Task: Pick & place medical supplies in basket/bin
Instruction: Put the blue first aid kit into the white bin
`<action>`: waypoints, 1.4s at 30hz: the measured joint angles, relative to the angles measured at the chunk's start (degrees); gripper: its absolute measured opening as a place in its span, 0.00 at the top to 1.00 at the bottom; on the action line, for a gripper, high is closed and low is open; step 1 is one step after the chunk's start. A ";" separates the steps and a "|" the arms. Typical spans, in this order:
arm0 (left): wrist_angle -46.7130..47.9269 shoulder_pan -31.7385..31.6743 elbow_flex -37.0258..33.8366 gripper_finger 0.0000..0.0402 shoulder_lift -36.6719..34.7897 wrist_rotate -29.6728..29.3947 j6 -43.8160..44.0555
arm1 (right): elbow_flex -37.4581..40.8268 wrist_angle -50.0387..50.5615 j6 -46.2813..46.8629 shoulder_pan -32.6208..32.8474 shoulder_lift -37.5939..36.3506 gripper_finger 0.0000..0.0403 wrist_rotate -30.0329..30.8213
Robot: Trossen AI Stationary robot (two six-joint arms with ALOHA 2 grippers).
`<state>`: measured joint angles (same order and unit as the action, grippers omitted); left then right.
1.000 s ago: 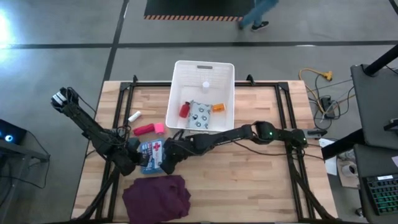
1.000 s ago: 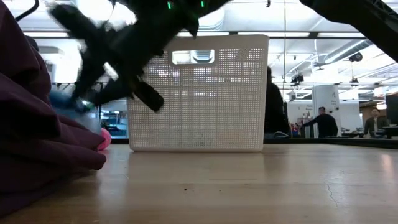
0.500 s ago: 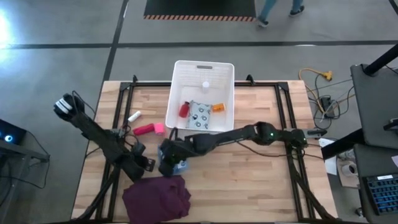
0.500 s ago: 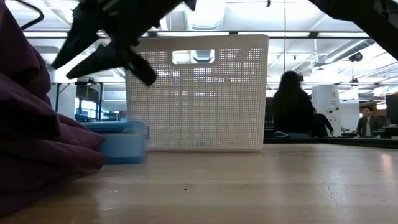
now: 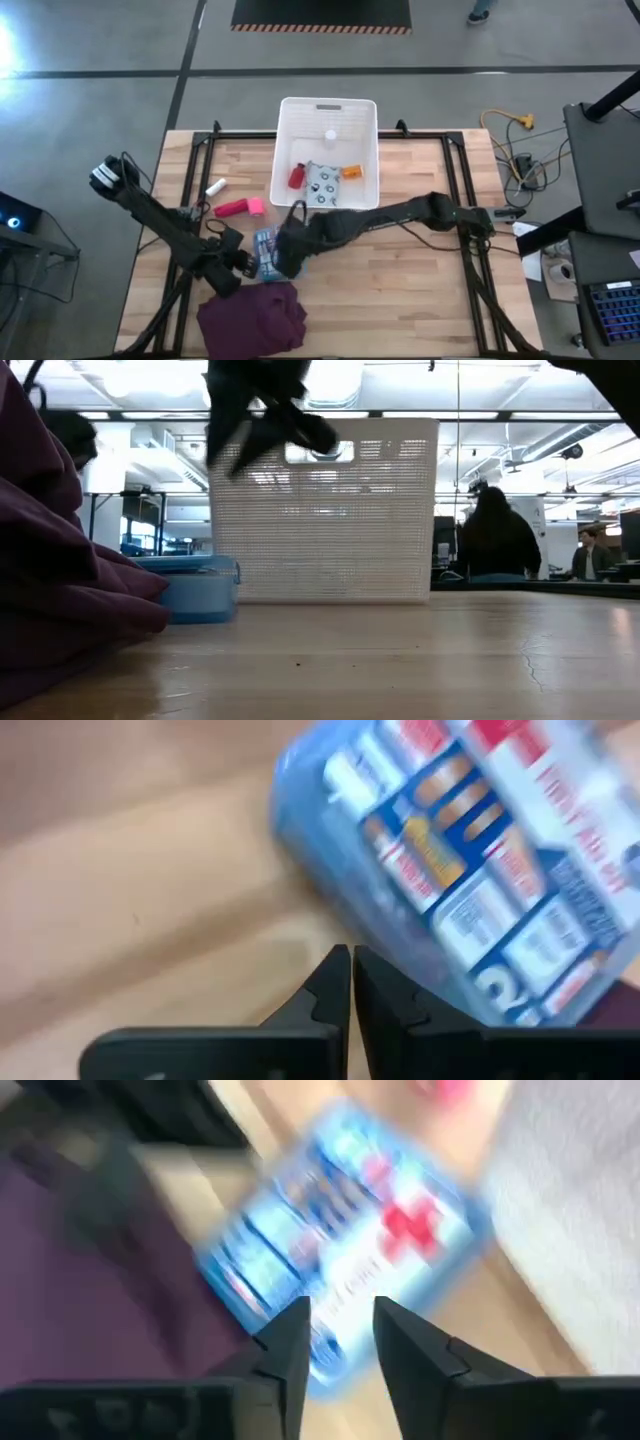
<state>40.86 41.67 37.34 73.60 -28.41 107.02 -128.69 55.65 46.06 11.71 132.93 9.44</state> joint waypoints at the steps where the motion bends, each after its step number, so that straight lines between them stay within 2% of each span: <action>1: 1.07 -0.47 0.78 1.00 -0.63 -0.60 -0.55 | 0.64 1.90 1.22 0.58 0.10 0.71 -0.24; 7: 0.93 -3.38 1.73 1.00 -4.21 -1.61 -6.53 | 5.68 4.92 10.76 3.54 -0.79 0.57 -0.31; 10: -5.19 -5.54 0.38 1.00 -4.60 -1.83 -12.30 | 9.24 4.86 17.86 4.36 -1.25 0.52 -0.15; 13: -12.67 -8.00 -2.08 1.00 -3.42 1.00 -17.21 | 13.91 1.37 24.72 5.38 -2.70 0.50 -0.21; 16: -17.24 -9.56 -4.40 1.00 -1.86 3.54 -18.78 | 20.01 -8.49 28.74 5.96 -5.07 0.50 -0.63; 20: -17.87 -9.82 -5.55 1.00 -1.41 5.74 -18.90 | 29.93 -21.83 32.25 5.92 -9.15 0.50 -0.76; 27: -17.19 -9.38 -6.88 1.00 -1.52 10.11 -20.14 | 53.32 -48.94 40.85 5.92 -20.20 0.50 4.41; 30: -17.18 -9.36 -7.99 1.00 -1.54 12.23 -19.98 | 63.37 -64.60 44.55 5.92 -22.60 0.50 7.26; 32: -17.36 -9.25 -8.41 1.00 -1.59 13.06 -19.98 | 67.30 -72.64 46.14 5.73 -22.67 0.50 8.38; 37: -15.01 -9.24 -5.42 1.00 -4.31 12.96 -20.59 | 69.03 -79.88 48.61 5.04 -18.21 0.50 6.89; 42: -7.02 -9.56 -1.17 1.00 -5.35 11.89 -22.01 | 62.76 -80.69 45.41 3.81 -12.76 0.50 0.94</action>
<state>33.84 32.12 36.17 68.25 -16.52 85.01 -65.93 -25.05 91.48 15.52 120.17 10.38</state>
